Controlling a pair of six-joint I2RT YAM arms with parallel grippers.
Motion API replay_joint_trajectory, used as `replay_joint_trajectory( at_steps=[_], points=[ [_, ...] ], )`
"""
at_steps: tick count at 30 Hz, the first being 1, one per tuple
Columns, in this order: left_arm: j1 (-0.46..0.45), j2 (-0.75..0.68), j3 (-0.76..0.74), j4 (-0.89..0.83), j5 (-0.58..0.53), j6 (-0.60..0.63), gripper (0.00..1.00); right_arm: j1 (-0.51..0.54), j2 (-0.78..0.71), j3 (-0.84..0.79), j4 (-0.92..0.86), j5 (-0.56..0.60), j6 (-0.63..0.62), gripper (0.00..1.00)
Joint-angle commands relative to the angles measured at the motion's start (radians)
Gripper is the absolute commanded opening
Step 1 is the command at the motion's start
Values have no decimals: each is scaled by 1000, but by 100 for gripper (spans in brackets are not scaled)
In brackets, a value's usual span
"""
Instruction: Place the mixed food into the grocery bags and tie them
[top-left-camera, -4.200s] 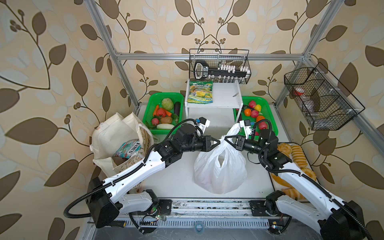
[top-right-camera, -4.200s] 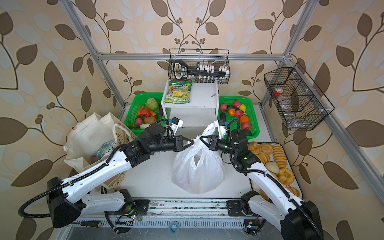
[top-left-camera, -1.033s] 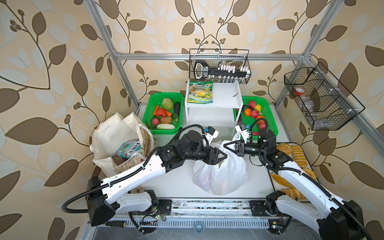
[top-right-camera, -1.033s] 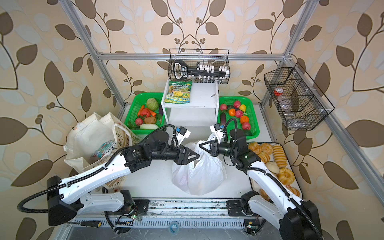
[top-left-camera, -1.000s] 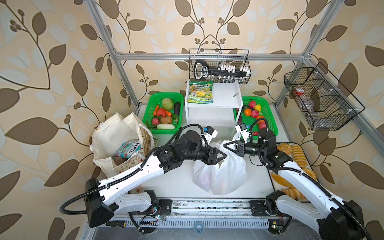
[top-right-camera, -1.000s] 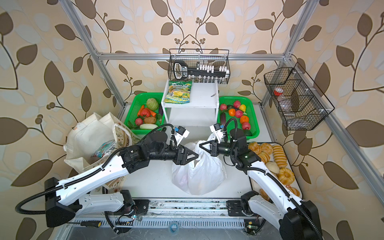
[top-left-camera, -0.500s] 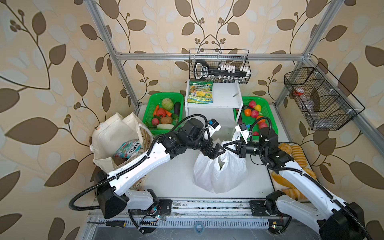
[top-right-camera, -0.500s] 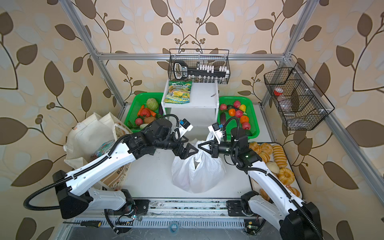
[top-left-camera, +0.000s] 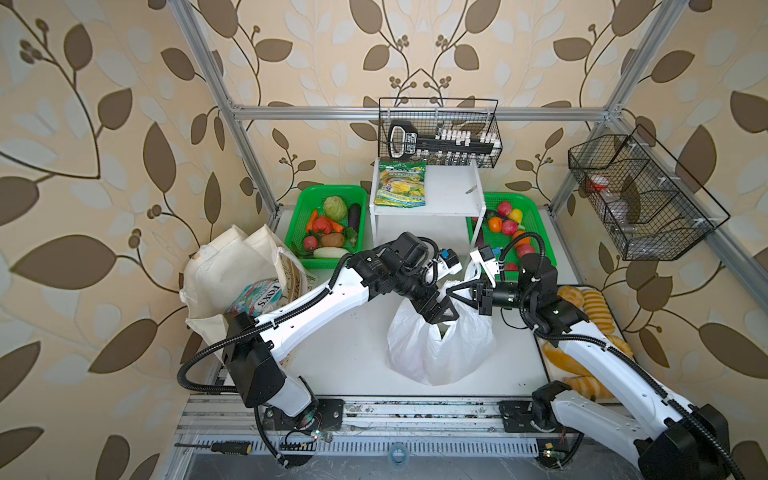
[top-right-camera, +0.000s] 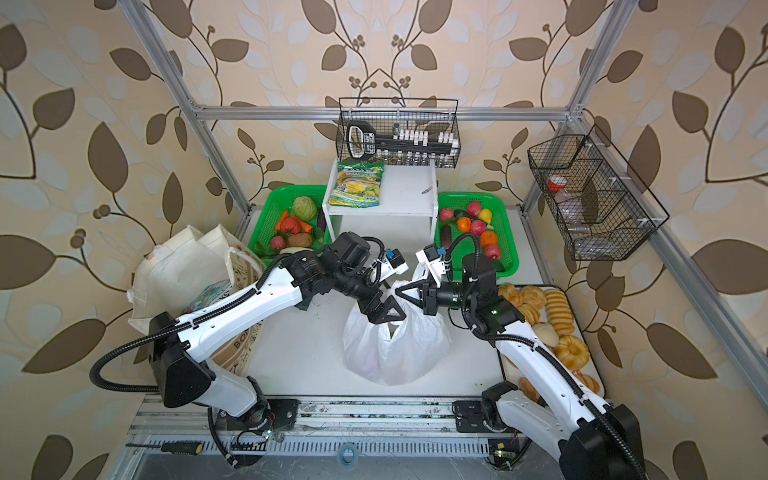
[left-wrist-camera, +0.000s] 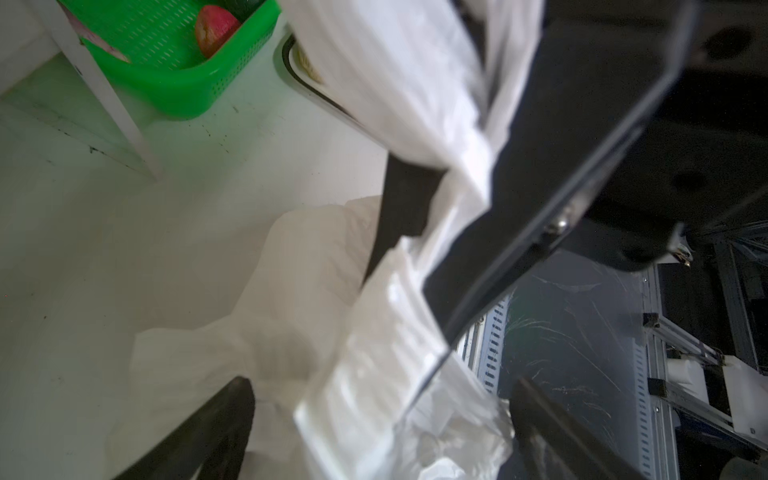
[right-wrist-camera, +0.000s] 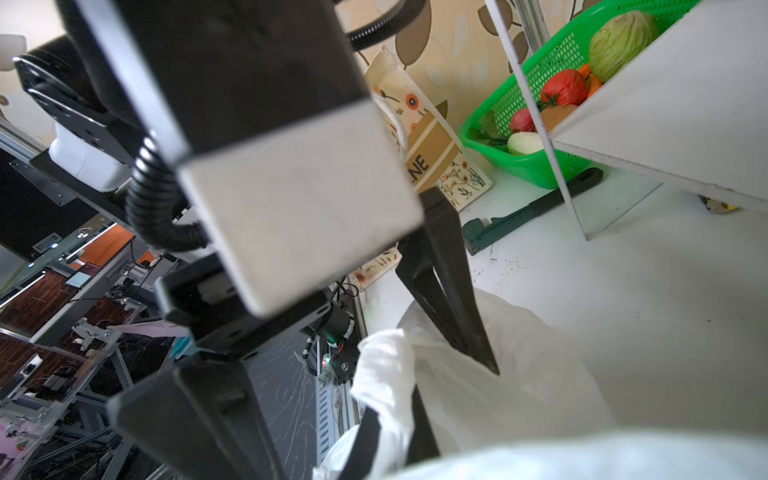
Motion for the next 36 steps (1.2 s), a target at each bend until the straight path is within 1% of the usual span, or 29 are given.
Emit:
replay_joint_trajectory(
  at_steps=[1,4,8,13,18,21,23,28,31,33,36],
  points=[
    [-2,0,36,-59,-11,42,90,-1,10,42,14,-21,-23,7],
    [-2,-10,39,-63,-29,47,85,-1,11,43,12,-20,-23,6],
    [-2,-25,33,-52,-17,50,74,-2,12,43,9,-19,-21,7],
    [-3,-15,32,-53,-4,38,72,-2,7,45,9,-17,-14,7],
    [-5,-12,30,-43,-16,28,65,-2,5,47,11,-15,0,7],
    [-8,-10,30,-39,-23,24,64,-2,3,47,25,-19,16,7],
    [-11,-8,30,-32,-34,16,62,-2,0,46,28,-19,20,7],
    [-14,-13,20,4,-52,1,41,-1,-2,44,28,-22,28,7],
    [-15,-20,10,29,-62,-6,36,-1,-6,44,20,-23,25,7],
    [-16,-23,9,47,-65,-12,32,-2,-7,44,17,-22,25,7],
    [-17,-25,9,61,-76,-20,22,-2,-8,42,15,-22,25,7]
  ],
)
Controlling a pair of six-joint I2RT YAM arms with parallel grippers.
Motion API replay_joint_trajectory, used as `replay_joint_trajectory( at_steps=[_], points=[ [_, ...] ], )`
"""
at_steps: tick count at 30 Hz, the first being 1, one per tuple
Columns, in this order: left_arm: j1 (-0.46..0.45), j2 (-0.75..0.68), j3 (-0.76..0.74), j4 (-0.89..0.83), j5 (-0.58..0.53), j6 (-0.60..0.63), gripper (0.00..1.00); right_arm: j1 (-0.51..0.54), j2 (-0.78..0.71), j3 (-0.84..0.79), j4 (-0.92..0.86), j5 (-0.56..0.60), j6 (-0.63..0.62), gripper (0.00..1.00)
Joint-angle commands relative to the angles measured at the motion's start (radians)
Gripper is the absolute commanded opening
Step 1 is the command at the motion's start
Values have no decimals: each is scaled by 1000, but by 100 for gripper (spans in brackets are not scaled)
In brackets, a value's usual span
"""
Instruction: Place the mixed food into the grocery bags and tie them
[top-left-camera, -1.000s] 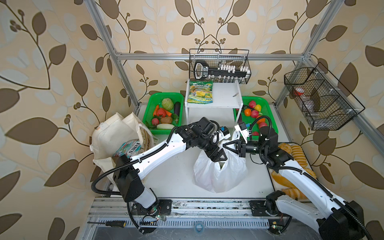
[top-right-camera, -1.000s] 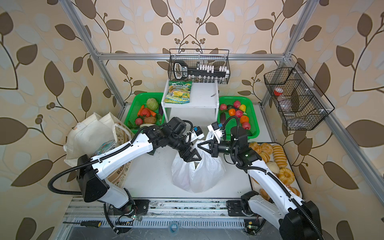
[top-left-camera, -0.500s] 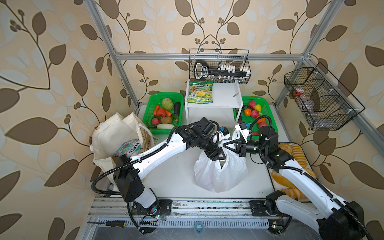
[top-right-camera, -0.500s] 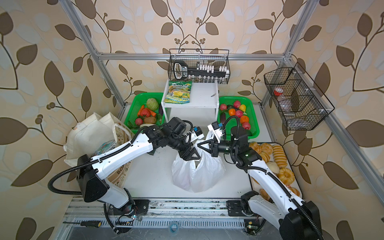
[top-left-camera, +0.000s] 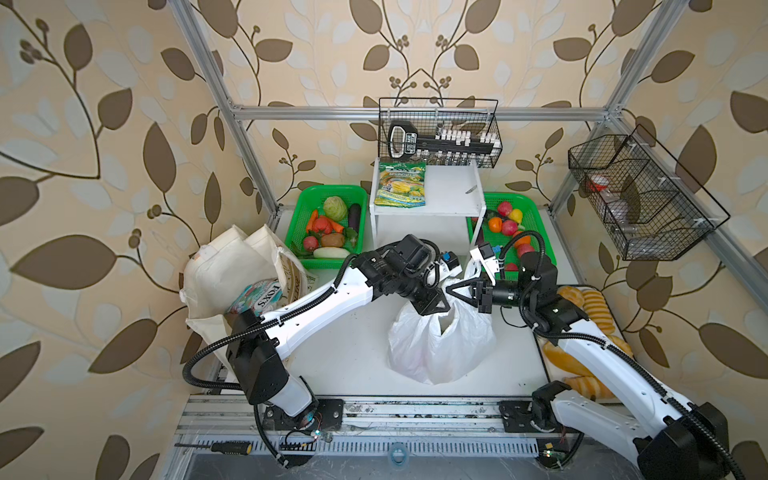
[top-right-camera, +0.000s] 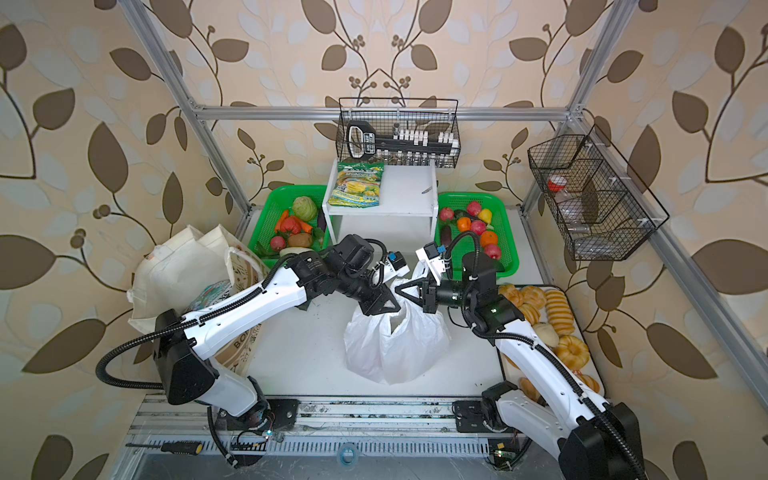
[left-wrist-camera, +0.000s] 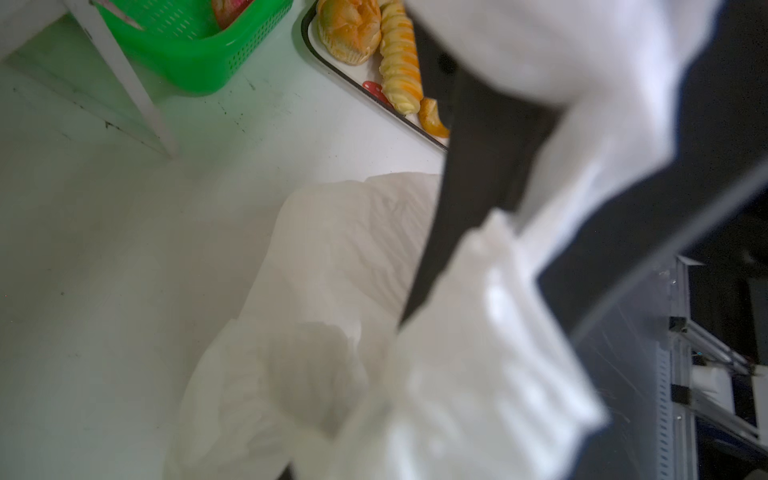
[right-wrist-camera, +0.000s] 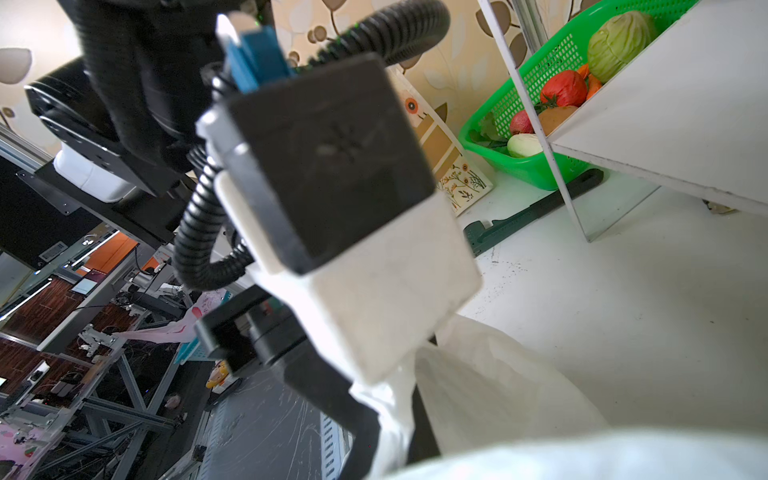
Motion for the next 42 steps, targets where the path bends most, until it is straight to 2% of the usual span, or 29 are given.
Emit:
replay_joint_trajectory(
  at_steps=[1,5,8,12,15,18,19,20,25,30,36,39,42],
  points=[
    [-8,-39,4,63,-20,-9,17,-3,-18,31,8,-21,3,7],
    [-9,-52,-15,99,-42,-37,8,-9,-28,30,-14,-22,-9,11],
    [-10,-80,-49,149,-74,-65,4,-28,-40,28,-80,-20,-48,25],
    [-10,-149,-107,225,-119,-92,3,-43,-73,14,-187,-10,-156,51],
    [-10,-173,-129,256,-129,-102,3,-42,-90,-6,-249,29,-236,60],
    [-10,-178,-127,258,-134,-114,2,-39,-102,-27,-261,84,-278,62],
    [-10,-179,-129,259,-135,-117,2,-38,-101,-32,-260,100,-280,61],
    [-10,-180,-128,263,-138,-121,2,-38,-101,-34,-255,108,-276,55],
    [-10,-190,-134,280,-180,-135,3,-34,-90,-30,-243,101,-253,19],
    [-10,-221,-158,313,-303,-160,3,-36,-118,-38,-249,57,-231,1],
    [-9,-277,-220,402,-399,-177,5,-30,-153,-49,-264,-6,-212,0],
    [-8,-291,-237,430,-386,-175,7,-31,-163,-54,-253,-28,-198,0],
    [-8,-293,-238,449,-326,-182,9,-28,-159,-52,-240,-44,-181,0]
  ],
)
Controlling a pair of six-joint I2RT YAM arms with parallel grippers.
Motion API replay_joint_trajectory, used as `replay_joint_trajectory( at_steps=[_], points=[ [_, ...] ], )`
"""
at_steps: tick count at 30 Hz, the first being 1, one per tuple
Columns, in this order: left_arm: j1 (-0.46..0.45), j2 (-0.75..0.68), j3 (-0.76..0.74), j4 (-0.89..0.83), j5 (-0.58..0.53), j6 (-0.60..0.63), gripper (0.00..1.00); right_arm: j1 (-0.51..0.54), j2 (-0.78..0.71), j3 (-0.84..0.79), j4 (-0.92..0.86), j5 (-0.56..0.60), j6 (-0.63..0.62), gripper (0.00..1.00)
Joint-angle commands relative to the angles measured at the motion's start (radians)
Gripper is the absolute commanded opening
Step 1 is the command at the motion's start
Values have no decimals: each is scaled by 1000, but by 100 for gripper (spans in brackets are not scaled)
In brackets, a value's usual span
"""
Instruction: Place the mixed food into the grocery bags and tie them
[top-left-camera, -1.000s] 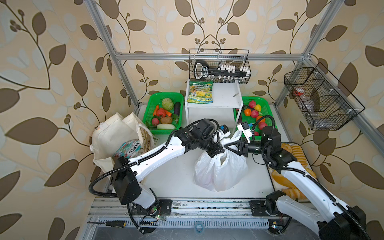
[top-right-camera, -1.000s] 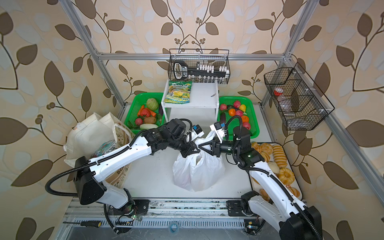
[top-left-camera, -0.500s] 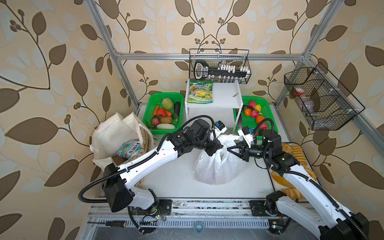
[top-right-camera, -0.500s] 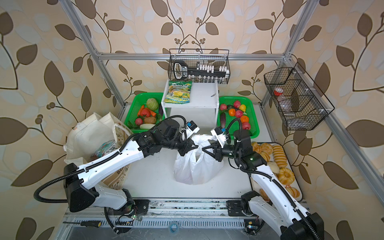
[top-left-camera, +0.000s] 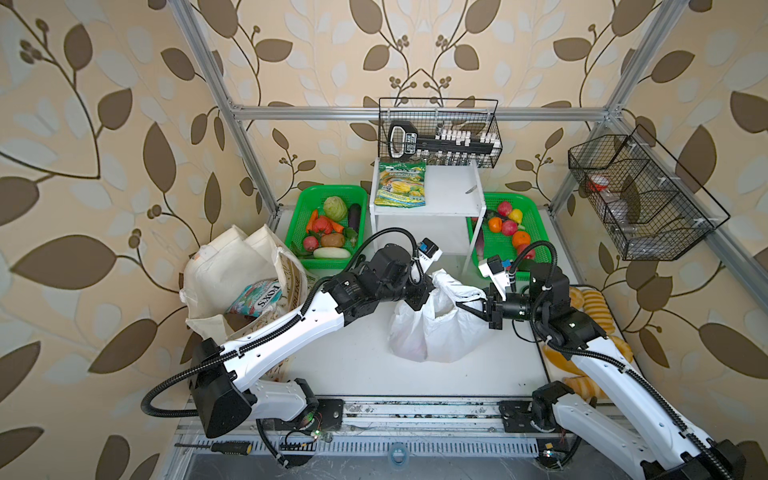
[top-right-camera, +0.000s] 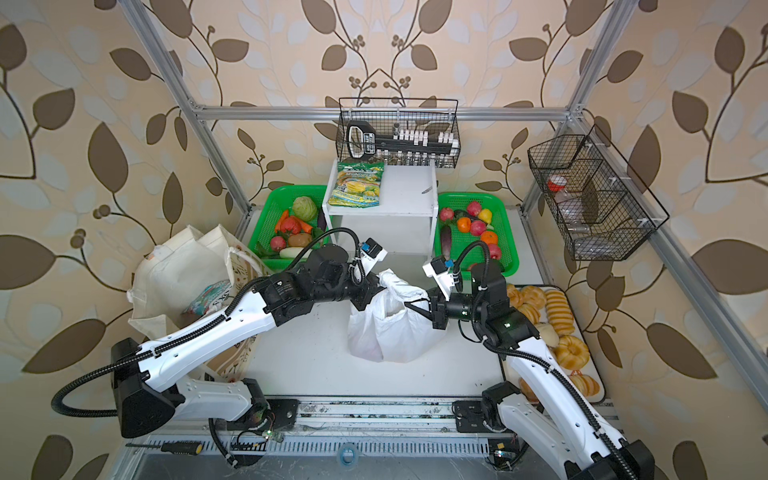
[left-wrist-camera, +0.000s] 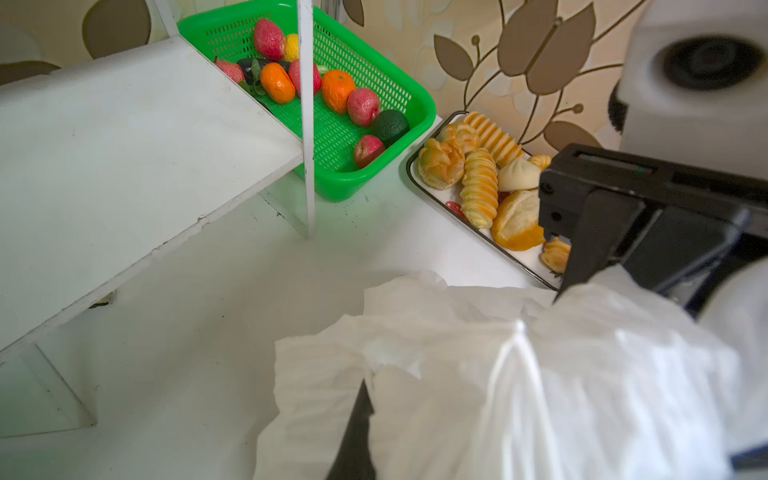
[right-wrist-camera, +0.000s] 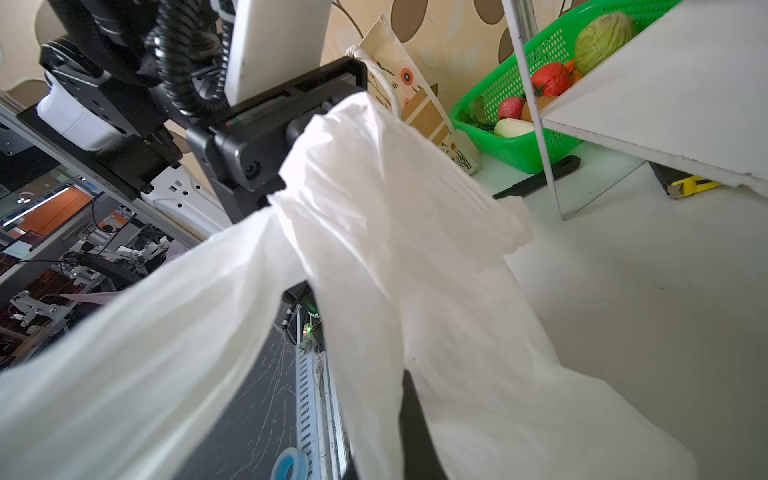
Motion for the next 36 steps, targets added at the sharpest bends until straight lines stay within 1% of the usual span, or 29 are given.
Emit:
replay_joint_trajectory(
  at_steps=[1,2,4,7,10,12,14,18,19,20,21,23,25,27,30,32,35,36],
  points=[
    [3,-44,4,105,12,-22,9,4,-5,-15,-5,-57,17,0],
    [5,-44,7,109,30,-26,9,4,-2,-15,1,-64,20,0],
    [4,-45,7,117,28,-41,10,5,1,-12,13,-78,29,0],
    [4,-55,-4,135,-22,-70,5,8,9,-13,38,-118,46,0],
    [3,-71,-36,198,-47,-115,2,19,24,-10,28,-137,42,0],
    [4,-84,-68,270,-42,-147,0,34,33,-9,18,-150,37,0],
    [3,-93,-91,329,-21,-165,0,49,40,-6,12,-159,31,0],
    [4,-106,-111,383,32,-194,0,64,44,1,1,-164,19,1],
    [4,-110,-117,396,49,-197,0,65,42,4,-1,-163,14,3],
    [4,-114,-126,414,66,-201,0,66,38,11,-9,-152,5,9],
    [3,-120,-142,433,78,-199,0,66,32,20,-24,-130,-11,19],
    [3,-136,-182,484,88,-184,0,64,9,31,-35,-102,-38,30],
    [4,-156,-228,523,77,-166,0,61,-24,43,-27,-81,-56,43],
    [5,-175,-257,542,59,-148,0,51,-67,51,-20,-38,-74,51],
    [5,-186,-270,548,58,-121,0,21,-135,52,-23,37,-109,57],
    [5,-191,-276,560,59,-109,0,-2,-181,51,-25,81,-135,60],
    [5,-196,-291,588,64,-95,0,-20,-246,53,-3,131,-147,61],
    [5,-197,-294,589,64,-91,0,-23,-261,54,13,153,-138,59]
  ],
)
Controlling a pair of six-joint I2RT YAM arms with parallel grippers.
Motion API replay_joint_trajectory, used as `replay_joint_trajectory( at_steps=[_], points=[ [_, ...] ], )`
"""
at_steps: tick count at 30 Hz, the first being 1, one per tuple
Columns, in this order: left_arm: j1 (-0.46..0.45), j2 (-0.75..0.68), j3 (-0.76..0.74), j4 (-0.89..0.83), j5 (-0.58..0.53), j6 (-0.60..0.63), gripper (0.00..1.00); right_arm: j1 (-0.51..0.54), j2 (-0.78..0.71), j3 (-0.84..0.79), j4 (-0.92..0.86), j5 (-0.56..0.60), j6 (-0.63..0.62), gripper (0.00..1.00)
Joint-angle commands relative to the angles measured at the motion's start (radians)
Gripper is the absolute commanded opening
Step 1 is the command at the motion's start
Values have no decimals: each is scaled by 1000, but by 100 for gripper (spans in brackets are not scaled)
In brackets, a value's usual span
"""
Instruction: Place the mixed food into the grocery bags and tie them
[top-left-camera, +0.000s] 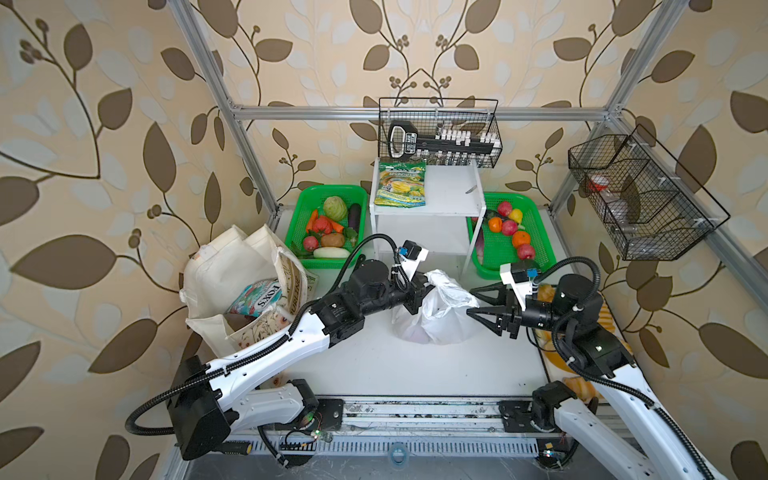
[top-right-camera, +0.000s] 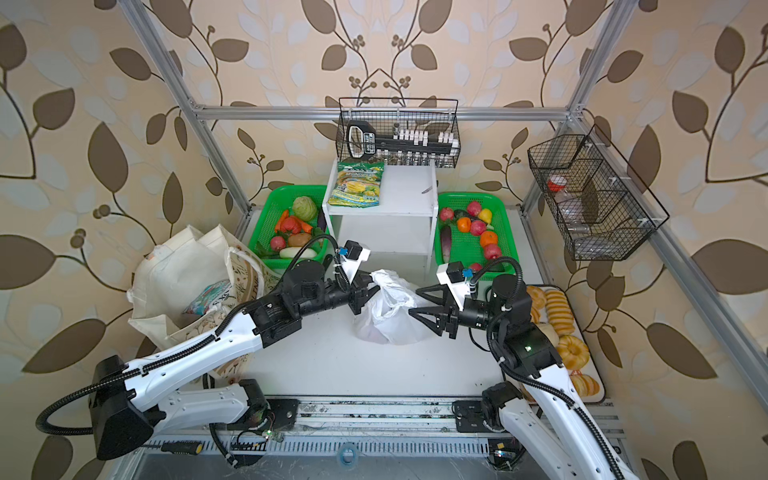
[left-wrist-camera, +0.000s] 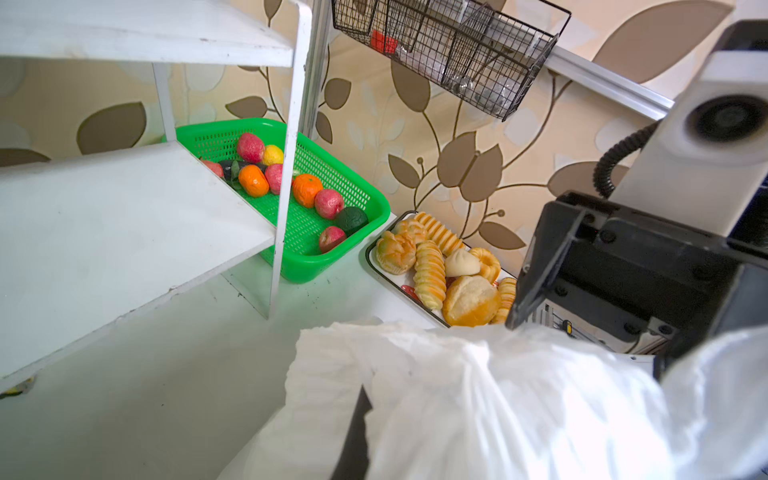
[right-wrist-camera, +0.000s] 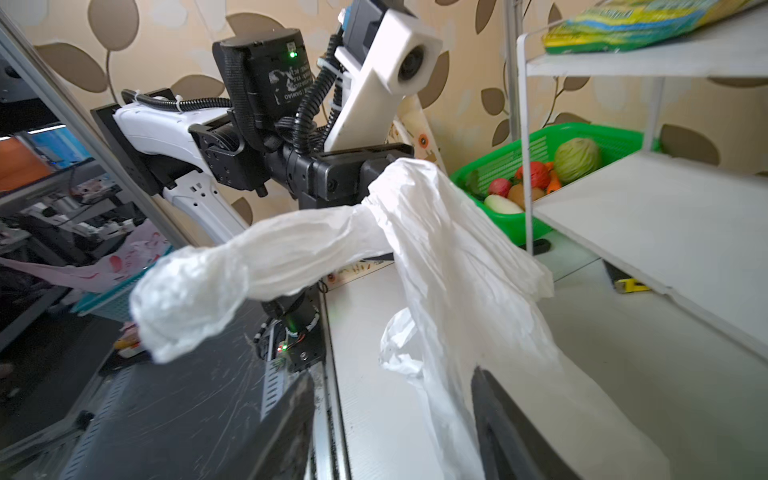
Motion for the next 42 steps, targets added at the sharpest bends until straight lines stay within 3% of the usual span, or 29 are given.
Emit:
replay_joint_trajectory(
  at_steps=[1,9,14,16,19,22,32,42],
  points=[
    [3,-41,-10,113,6,41,0,-11,-44,36,40,109,-26,57],
    [3,-65,-27,85,28,97,0,-25,118,81,119,327,181,31],
    [3,-74,-23,49,30,135,0,-6,286,92,232,137,251,28],
    [3,-75,-20,47,17,141,0,43,328,103,208,53,212,28],
    [3,-71,-16,57,6,137,0,119,337,107,104,4,107,27],
    [4,-59,-19,78,5,129,0,165,302,74,74,5,89,26],
    [4,-15,-41,224,181,99,0,313,239,-44,211,262,183,25],
    [4,29,-121,368,304,211,0,395,214,-124,246,485,117,27]
  ],
)
